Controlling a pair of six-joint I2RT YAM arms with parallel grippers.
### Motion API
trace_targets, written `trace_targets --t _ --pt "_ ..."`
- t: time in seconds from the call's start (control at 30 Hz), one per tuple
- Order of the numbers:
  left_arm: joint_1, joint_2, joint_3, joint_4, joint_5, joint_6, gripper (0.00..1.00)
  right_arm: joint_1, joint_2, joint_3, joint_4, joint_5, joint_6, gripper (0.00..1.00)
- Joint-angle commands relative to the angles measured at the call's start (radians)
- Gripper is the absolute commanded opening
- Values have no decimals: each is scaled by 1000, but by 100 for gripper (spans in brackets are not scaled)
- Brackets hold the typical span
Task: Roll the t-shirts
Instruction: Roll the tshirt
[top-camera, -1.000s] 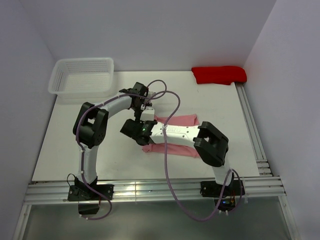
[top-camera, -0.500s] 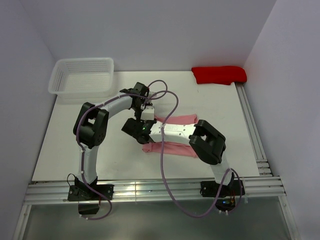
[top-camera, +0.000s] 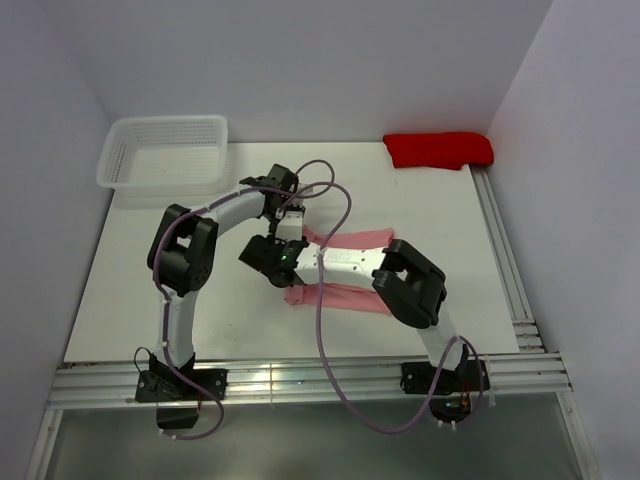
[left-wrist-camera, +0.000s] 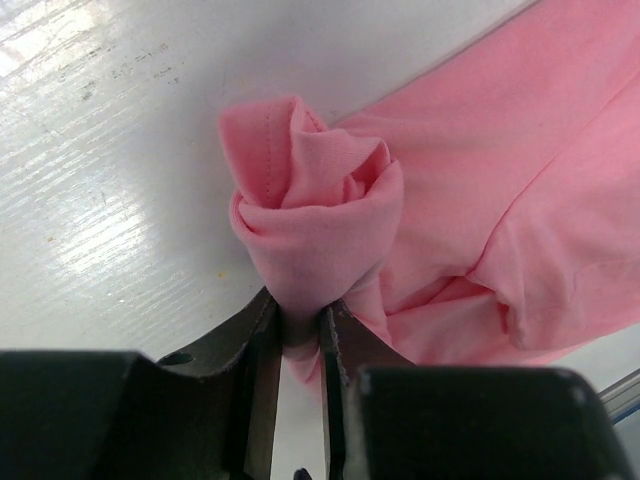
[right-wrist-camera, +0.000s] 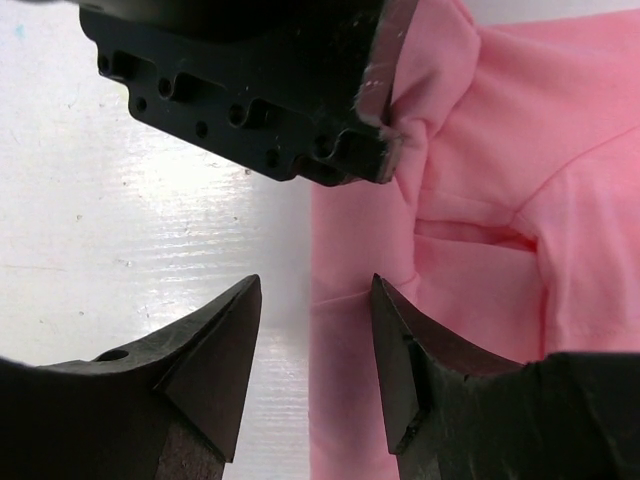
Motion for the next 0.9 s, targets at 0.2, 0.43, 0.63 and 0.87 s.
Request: trace_targets --t 0.2,0.43,0.63,0.87 --pt "-1 37 20 -24 -62 26 27 -11 32 -39 -13 -13 51 54" --pt "-1 31 40 -27 -45 34 57 -11 49 -46 -98 -29 97 54" --pt "2 27 98 -48 -16 49 73 -11 68 -39 -147 -32 120 55" --pt "28 14 178 -102 62 63 77 -12 63 -75 -127 -55 123 50"
